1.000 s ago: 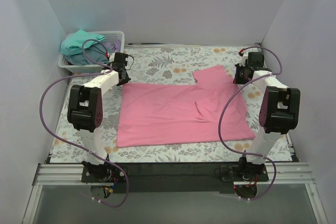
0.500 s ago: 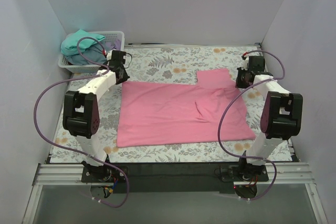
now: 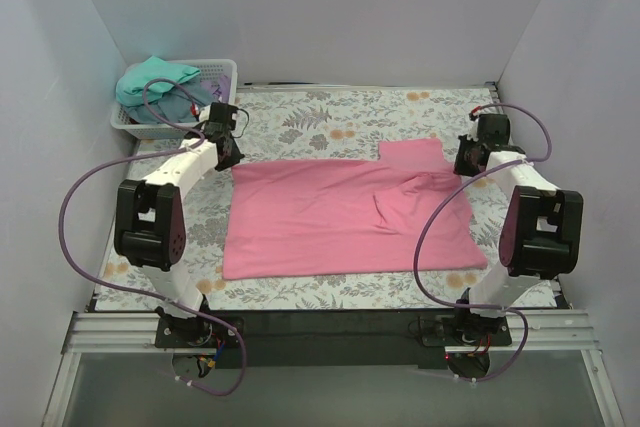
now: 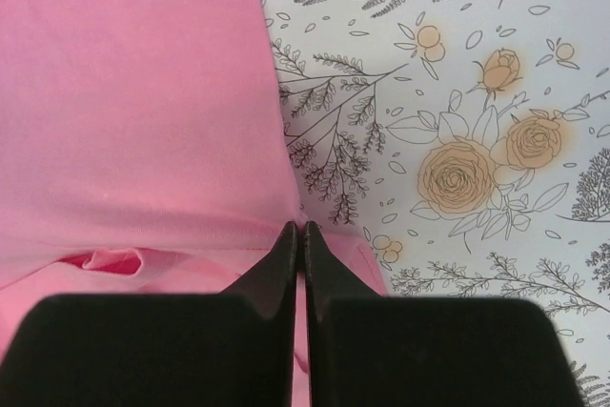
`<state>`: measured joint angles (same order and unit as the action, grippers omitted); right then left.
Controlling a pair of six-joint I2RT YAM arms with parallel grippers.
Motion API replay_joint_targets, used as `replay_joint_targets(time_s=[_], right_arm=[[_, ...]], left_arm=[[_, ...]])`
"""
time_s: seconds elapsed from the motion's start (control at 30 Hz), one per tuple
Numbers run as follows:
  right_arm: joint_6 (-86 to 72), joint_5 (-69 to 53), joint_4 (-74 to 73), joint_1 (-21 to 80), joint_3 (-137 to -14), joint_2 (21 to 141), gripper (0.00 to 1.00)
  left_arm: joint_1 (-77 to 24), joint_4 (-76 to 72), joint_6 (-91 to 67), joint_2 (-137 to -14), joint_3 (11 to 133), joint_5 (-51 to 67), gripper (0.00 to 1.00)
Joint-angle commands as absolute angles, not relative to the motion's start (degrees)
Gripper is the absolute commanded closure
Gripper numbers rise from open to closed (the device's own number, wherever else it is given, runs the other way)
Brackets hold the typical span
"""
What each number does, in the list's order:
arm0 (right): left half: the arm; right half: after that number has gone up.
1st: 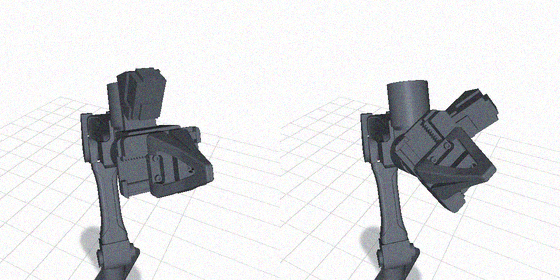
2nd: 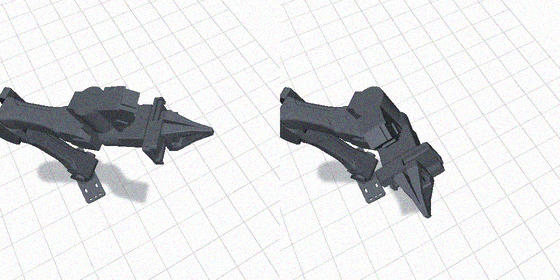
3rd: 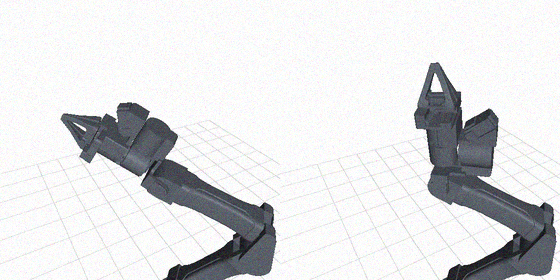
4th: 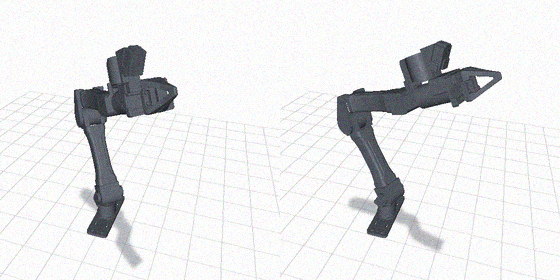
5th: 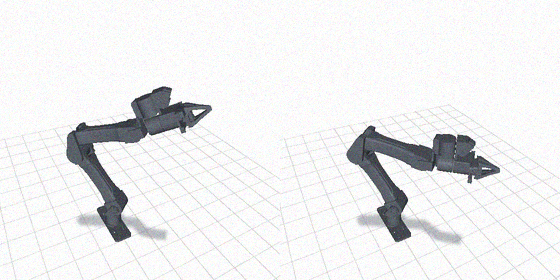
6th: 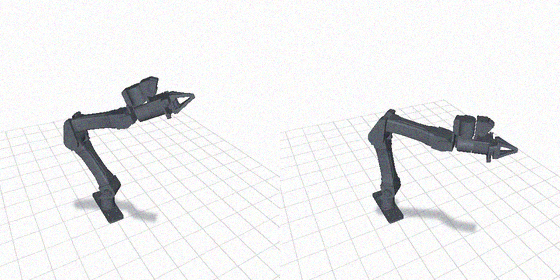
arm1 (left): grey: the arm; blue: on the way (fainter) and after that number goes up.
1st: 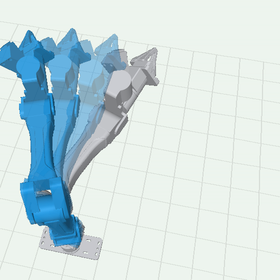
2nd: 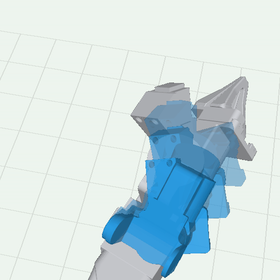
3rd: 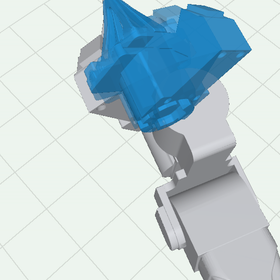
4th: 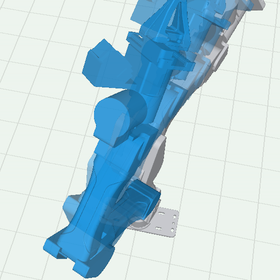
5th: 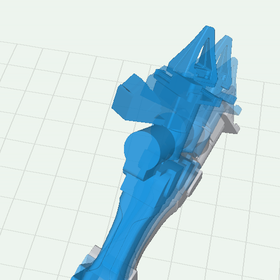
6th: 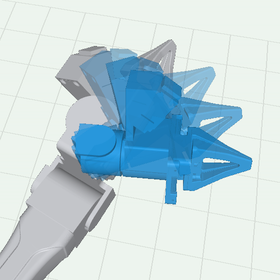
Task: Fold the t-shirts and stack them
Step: Fold the tshirt
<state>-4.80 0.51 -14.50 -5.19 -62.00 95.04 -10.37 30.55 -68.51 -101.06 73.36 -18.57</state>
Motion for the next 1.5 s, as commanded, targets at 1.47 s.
replay_joint_targets(time_s=[1.47], right_arm=[[-13.18, 13.27, -1.58, -6.77, -37.88, 79.9, 0.95]], left_arm=[[-9.58, 31.73, -72.69, -88.51, 52.91, -10.46, 1.0]])
